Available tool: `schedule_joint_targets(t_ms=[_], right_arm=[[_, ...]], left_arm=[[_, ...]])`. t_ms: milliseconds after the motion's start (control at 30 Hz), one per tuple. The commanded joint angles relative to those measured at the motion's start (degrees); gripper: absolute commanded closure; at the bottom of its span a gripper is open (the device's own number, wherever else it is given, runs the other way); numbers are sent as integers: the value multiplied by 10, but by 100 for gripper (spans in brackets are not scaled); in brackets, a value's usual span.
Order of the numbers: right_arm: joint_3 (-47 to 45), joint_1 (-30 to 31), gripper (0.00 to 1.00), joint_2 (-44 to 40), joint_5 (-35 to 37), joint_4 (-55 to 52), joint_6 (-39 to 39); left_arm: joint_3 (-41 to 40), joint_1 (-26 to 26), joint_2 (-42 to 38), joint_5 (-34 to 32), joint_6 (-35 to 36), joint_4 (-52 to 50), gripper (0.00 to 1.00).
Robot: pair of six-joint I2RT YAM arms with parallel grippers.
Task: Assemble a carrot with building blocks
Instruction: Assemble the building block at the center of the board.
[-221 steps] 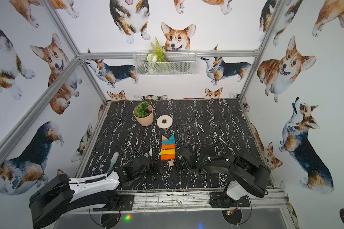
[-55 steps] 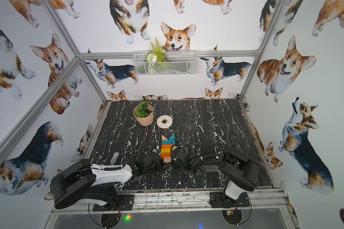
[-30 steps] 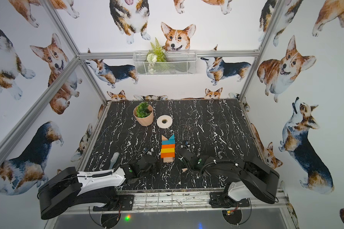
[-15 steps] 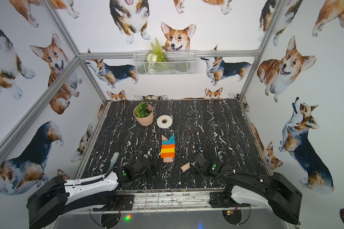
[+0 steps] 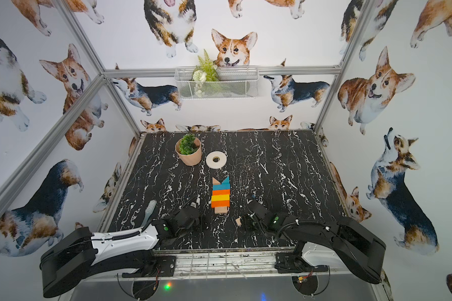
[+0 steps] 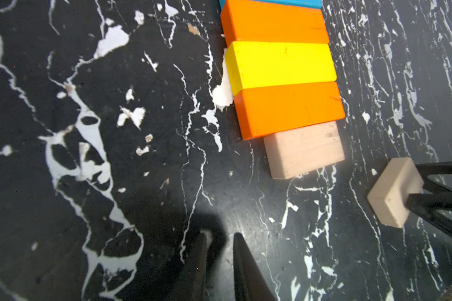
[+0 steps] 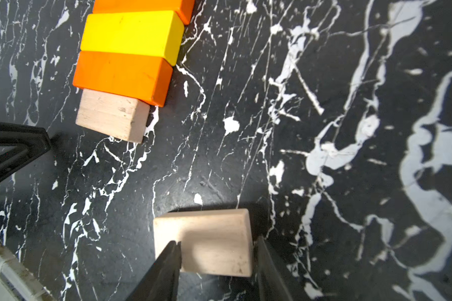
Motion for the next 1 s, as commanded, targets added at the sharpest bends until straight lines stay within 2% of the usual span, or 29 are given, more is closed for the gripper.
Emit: schedule_joint_targets(t_ms=[0,167,467,700,800,867,967], right_arm=[[3,0,50,22,-29,42,-1],[16,4,58,70,-61,77,3],[68,49,62,155,-29,90,29],[71,53,67,183,-5,112,56],[71,57,65,179,6,115,61],[68,60,58,167,10,115,63],[62,63,56,125,13,93,63]], left_arm=[[-4,0,6,9,-2,11,78],[-10,0,11,13,-5,20,78],[-17,-2,-13,27,-16,18,80],[-37,-38,-65,9,-47,-3,82],[-43,-56,-64,-3,-58,4,85],[-40,-71,-51,-18,-64,12,85],[-31,-75,-24,-19,-64,26,85]])
